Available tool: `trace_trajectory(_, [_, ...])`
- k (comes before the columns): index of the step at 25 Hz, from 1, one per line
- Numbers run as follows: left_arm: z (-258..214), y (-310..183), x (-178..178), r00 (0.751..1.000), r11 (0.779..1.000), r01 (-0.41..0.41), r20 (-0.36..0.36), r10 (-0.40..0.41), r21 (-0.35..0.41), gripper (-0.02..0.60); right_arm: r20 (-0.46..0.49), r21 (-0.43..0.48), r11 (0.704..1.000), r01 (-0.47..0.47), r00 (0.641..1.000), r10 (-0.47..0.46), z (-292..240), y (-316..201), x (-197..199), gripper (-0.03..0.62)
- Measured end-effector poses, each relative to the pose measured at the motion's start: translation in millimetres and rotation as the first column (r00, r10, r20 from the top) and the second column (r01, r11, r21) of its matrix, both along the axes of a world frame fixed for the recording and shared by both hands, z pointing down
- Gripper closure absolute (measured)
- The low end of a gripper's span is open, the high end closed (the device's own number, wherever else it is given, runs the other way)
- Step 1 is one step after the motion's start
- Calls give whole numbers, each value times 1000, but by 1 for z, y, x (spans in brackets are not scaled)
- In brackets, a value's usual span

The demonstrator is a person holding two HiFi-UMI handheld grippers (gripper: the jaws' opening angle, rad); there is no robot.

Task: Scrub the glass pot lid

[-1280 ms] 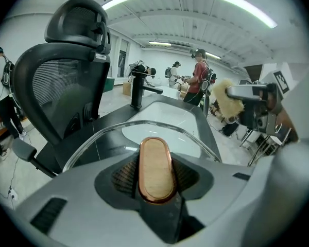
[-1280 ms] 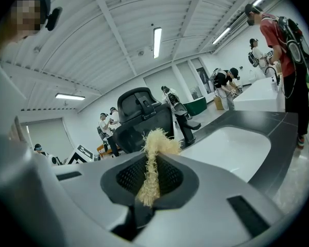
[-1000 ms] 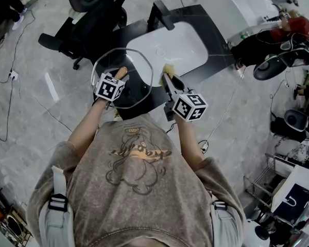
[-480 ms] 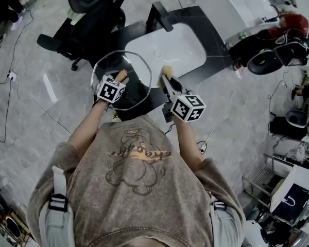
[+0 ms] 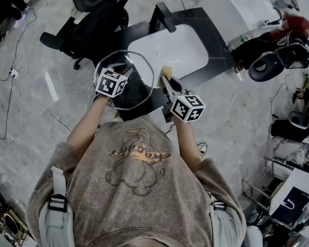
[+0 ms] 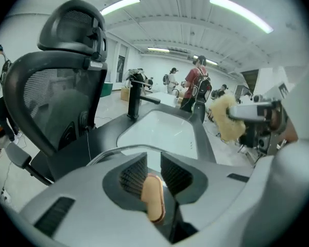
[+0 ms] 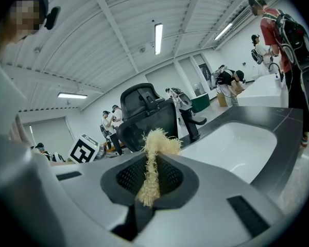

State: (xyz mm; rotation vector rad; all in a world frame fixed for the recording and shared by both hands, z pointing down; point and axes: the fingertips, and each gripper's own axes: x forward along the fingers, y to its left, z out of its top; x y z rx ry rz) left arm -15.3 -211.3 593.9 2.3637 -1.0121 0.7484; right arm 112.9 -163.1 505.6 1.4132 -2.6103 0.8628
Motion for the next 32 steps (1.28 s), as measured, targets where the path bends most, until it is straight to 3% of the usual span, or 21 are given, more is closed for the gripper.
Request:
trace_trajectory(2, [-23,-4,2,999,1000,12,-51,-10,28,552,1,6,1000,1,1000,-1,-2,0,-1,554])
trace_trajectory(3, [-36,-4,5,997,999,7,-79,-3,47,565,0,11,1000,2,1000,-2,-4,1,-2,554])
trace_trajectory(6, [-83,2,18,986,991,-31,-160,53,134,565,-8,45,999,6,1000,-6,-16,3,-4,554])
trace_trajectory(8, [-115,7,26,976,973,-51,-194,97,227,565,-33,87,996,14,999,-11,-28,3,-6,554])
trace_trajectory(10, [-143,10,30,969,939,-60,-208,136,338,565,-70,143,989,24,997,-14,-41,2,-9,554])
trace_trajectory(15, [-192,22,26,952,818,-24,-236,194,575,565,-134,297,954,40,991,1,-76,4,-15,554])
trace_trajectory(18, [-202,25,20,943,786,9,-268,200,618,565,-130,350,936,32,991,15,-89,5,-15,554])
trace_trajectory(22, [-205,25,15,940,783,27,-282,191,621,565,-127,377,926,22,992,28,-96,6,-14,554])
trace_trajectory(32, [-192,28,9,938,822,44,-308,162,567,565,-187,405,914,-6,978,89,-94,9,-7,554])
